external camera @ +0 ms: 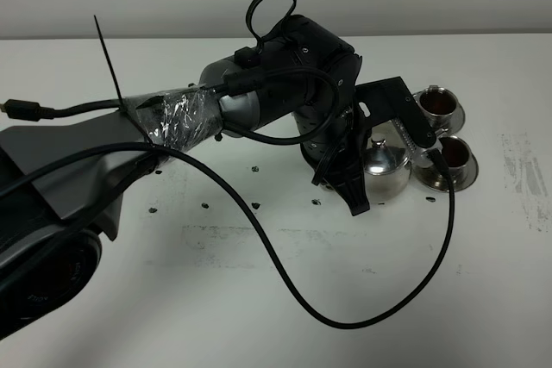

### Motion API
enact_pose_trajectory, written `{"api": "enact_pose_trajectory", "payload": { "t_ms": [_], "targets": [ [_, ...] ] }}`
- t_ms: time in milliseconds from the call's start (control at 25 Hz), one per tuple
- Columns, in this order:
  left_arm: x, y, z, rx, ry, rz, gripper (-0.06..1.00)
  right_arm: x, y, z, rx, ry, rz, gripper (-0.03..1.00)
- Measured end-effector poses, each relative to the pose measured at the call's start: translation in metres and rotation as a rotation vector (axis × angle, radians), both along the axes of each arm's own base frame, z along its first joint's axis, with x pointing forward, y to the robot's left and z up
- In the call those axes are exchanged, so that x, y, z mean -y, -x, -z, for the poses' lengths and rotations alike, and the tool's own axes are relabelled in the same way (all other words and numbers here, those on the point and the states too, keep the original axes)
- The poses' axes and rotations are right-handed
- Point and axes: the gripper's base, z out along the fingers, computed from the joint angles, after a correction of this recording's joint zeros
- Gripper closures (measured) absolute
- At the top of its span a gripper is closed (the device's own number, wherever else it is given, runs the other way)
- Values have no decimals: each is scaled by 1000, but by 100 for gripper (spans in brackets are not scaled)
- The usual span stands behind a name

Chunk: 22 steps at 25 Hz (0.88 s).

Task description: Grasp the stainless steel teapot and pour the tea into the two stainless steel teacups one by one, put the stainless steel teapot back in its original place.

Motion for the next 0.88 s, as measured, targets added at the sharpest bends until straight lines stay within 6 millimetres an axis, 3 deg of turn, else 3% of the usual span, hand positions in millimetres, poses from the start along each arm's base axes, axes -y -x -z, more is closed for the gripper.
{"api": "enact_pose_trajectory", "payload": {
  "t_ms": [400, 880],
  "targets": [
    [-13, -9, 25, -22, 10, -58, 77, 0, 0, 0, 0, 0, 0, 44],
    [-18, -13, 32, -22, 12, -74, 77, 0, 0, 0, 0, 0, 0, 44]
  ]
}}
